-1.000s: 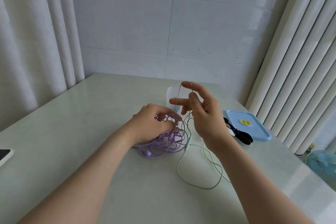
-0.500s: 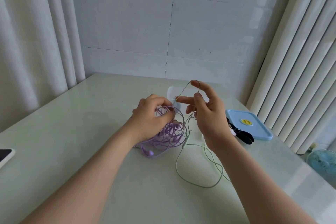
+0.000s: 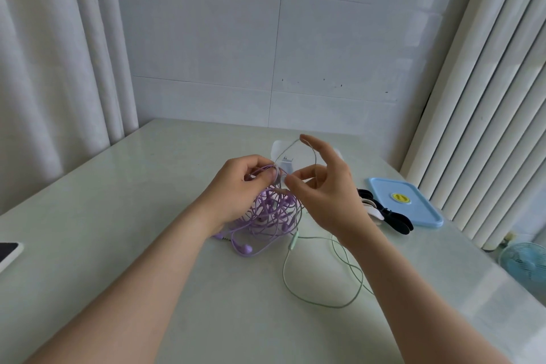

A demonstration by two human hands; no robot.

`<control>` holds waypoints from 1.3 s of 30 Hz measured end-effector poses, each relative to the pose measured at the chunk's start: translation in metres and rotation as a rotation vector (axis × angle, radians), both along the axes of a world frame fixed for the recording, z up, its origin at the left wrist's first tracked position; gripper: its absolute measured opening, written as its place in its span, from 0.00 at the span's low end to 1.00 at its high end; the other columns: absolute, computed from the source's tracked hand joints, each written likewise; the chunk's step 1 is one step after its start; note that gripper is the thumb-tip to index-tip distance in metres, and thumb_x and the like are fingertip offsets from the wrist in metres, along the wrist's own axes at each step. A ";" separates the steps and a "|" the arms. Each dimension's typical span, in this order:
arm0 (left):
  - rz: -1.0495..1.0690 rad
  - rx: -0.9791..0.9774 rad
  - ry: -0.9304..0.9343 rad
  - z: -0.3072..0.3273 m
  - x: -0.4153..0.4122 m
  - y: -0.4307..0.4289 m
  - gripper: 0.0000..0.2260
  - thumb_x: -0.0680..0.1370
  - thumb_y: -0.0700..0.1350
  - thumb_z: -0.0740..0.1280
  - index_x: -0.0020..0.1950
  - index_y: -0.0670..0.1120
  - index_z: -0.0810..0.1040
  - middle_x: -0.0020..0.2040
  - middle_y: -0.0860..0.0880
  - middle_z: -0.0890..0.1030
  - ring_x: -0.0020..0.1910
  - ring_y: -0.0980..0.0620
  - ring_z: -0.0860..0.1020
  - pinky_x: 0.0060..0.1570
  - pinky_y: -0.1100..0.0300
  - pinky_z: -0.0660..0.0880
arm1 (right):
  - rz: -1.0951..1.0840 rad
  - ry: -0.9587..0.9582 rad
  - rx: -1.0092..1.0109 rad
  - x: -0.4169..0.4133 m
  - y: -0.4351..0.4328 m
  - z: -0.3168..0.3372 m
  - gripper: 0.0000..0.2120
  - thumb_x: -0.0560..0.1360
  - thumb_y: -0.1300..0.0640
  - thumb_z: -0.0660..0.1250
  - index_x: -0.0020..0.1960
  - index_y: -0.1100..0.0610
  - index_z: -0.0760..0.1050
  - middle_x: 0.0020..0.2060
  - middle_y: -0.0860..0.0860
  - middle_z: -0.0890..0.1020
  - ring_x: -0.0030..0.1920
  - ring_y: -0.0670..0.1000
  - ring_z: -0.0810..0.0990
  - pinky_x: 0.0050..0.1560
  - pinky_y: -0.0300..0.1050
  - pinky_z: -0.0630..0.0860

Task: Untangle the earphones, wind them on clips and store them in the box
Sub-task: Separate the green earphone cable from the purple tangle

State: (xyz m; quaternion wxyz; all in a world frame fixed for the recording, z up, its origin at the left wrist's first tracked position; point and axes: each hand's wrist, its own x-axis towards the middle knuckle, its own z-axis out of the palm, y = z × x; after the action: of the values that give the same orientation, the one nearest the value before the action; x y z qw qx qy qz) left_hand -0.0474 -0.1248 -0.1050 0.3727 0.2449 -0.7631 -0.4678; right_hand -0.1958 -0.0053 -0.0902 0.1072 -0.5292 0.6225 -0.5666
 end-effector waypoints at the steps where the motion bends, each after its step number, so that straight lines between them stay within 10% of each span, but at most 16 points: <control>1: -0.002 0.016 0.014 -0.001 0.000 -0.001 0.06 0.84 0.44 0.69 0.52 0.50 0.86 0.50 0.47 0.87 0.55 0.44 0.84 0.62 0.49 0.78 | 0.006 0.013 0.017 -0.001 -0.001 -0.001 0.31 0.77 0.58 0.75 0.75 0.40 0.68 0.40 0.51 0.87 0.30 0.49 0.80 0.34 0.38 0.73; 8: -0.079 0.164 0.045 -0.001 -0.002 0.000 0.07 0.84 0.42 0.68 0.57 0.44 0.85 0.51 0.47 0.88 0.53 0.52 0.85 0.55 0.64 0.79 | -0.003 -0.041 0.114 0.003 -0.001 0.000 0.07 0.81 0.62 0.68 0.55 0.55 0.83 0.27 0.48 0.82 0.27 0.39 0.77 0.31 0.31 0.69; 15: -0.049 0.203 0.051 -0.002 -0.004 0.001 0.07 0.84 0.40 0.68 0.58 0.43 0.84 0.48 0.47 0.88 0.42 0.58 0.84 0.42 0.69 0.76 | -0.008 -0.049 0.148 0.002 -0.004 -0.004 0.10 0.79 0.49 0.72 0.43 0.53 0.85 0.30 0.51 0.82 0.31 0.46 0.73 0.36 0.43 0.69; 22: -0.004 0.148 0.035 -0.003 -0.005 0.005 0.04 0.82 0.44 0.72 0.53 0.48 0.86 0.47 0.49 0.88 0.47 0.56 0.85 0.51 0.63 0.76 | -0.006 -0.056 0.136 0.003 -0.002 -0.004 0.09 0.77 0.47 0.77 0.44 0.52 0.88 0.37 0.51 0.88 0.45 0.57 0.88 0.49 0.57 0.83; 39: -0.038 0.269 0.065 0.000 -0.003 0.009 0.05 0.80 0.42 0.74 0.55 0.46 0.86 0.48 0.43 0.88 0.44 0.51 0.86 0.50 0.60 0.81 | 0.105 -0.319 0.198 -0.002 -0.002 -0.004 0.07 0.82 0.59 0.71 0.51 0.63 0.84 0.42 0.57 0.89 0.39 0.46 0.86 0.39 0.34 0.78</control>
State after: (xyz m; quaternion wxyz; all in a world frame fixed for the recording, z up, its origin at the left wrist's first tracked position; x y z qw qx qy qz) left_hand -0.0507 -0.1153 -0.1049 0.3519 0.2630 -0.6855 -0.5806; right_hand -0.1975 -0.0072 -0.0938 0.2855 -0.4513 0.6217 -0.5730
